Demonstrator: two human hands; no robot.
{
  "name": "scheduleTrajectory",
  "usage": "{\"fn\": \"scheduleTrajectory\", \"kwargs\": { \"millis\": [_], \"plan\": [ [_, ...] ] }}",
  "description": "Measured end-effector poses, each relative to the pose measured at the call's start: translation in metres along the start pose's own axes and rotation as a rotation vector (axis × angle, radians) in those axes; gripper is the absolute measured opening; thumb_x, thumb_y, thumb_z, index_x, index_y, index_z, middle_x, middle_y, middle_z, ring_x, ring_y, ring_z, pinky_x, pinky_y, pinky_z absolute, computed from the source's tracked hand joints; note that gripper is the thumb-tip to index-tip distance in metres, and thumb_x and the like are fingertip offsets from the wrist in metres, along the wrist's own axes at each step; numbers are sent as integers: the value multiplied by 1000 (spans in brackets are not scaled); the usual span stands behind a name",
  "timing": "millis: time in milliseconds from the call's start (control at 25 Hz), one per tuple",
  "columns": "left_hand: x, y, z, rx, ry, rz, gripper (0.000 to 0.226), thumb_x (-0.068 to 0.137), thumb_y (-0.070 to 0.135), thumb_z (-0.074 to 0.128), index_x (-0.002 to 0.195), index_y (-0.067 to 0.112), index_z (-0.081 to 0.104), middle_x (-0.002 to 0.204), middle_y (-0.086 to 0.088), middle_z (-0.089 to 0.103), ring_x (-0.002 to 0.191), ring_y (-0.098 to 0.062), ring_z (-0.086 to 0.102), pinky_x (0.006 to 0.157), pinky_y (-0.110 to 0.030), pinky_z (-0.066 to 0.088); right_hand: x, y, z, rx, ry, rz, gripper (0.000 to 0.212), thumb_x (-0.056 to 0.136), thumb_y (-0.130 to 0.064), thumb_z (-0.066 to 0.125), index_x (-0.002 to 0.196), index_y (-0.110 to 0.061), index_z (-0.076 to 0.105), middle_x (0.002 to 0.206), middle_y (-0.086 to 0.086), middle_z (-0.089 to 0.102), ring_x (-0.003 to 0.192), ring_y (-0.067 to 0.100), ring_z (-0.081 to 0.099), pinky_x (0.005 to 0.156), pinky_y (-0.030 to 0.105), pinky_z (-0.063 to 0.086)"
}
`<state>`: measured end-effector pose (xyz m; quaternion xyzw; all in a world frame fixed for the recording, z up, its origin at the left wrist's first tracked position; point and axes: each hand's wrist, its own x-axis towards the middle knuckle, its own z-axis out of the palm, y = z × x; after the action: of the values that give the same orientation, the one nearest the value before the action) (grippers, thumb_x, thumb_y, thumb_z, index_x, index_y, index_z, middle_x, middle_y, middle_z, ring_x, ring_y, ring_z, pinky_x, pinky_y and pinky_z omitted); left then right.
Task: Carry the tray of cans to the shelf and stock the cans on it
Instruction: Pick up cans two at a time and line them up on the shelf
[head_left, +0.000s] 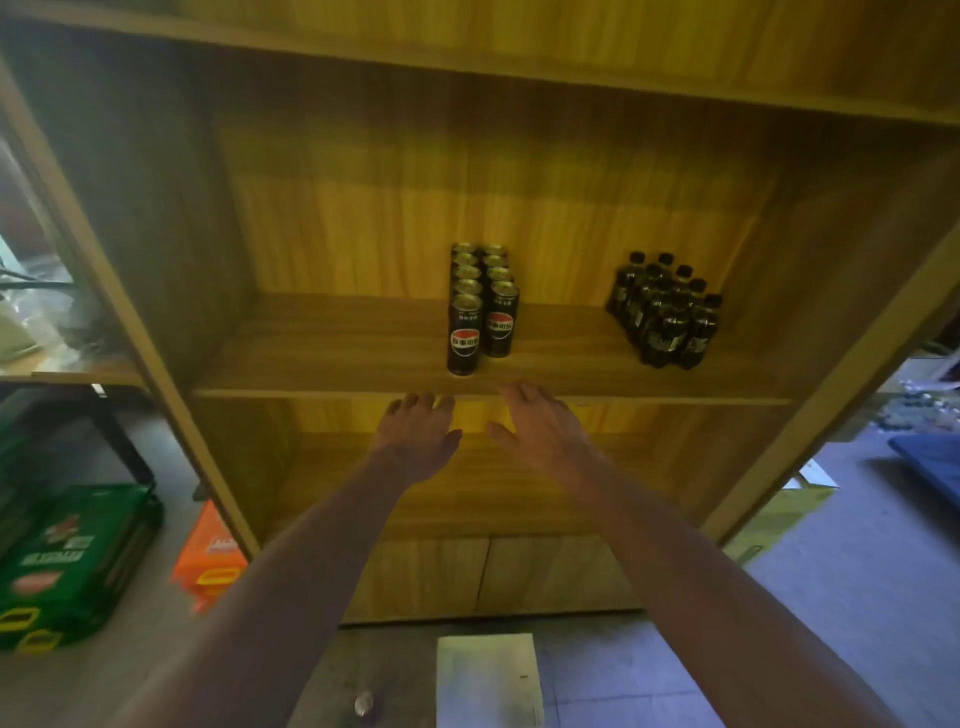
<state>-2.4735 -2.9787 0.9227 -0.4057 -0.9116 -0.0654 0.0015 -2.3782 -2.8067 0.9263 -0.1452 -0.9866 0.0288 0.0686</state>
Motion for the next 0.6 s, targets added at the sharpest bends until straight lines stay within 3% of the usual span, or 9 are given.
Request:
{"fn": "scheduleTrajectory", "kwargs": {
  "millis": [200, 360, 480, 600],
  "plan": [
    [-46, -61, 59, -75, -68, -156, 56, 99, 44, 44, 146, 14, 38, 141, -15, 50, 130, -37, 47, 101, -49, 42, 9, -71, 66, 43, -63, -170, 56, 97, -49, 50, 142, -18, 42, 139, 8, 53, 123, 29, 54, 92, 45, 51],
    [-92, -124, 144, -126, -118, -337, 50, 94, 44, 48, 134, 12, 48, 126, -17, 59, 119, -39, 54, 93, -46, 46, 14, -131, 166, 89, -198, -277, 55, 98, -49, 51, 143, -18, 43, 141, 7, 53, 125, 29, 53, 95, 44, 48],
    [-137, -166, 253, -217, -179, -493, 46, 94, 40, 51, 127, 9, 51, 118, -20, 61, 114, -42, 57, 88, -47, 51, 2, -159, 284, 126, -336, -349, 56, 99, -46, 51, 145, -15, 42, 142, 8, 51, 127, 31, 51, 94, 44, 47],
    [-188, -195, 407, -327, -248, -655, 45, 96, 39, 51, 127, 7, 51, 119, -23, 60, 113, -43, 57, 89, -48, 50, -35, -166, 445, 184, -467, -370, 60, 98, -45, 53, 147, -13, 39, 144, 11, 50, 129, 32, 49, 96, 44, 46]
  ]
}}
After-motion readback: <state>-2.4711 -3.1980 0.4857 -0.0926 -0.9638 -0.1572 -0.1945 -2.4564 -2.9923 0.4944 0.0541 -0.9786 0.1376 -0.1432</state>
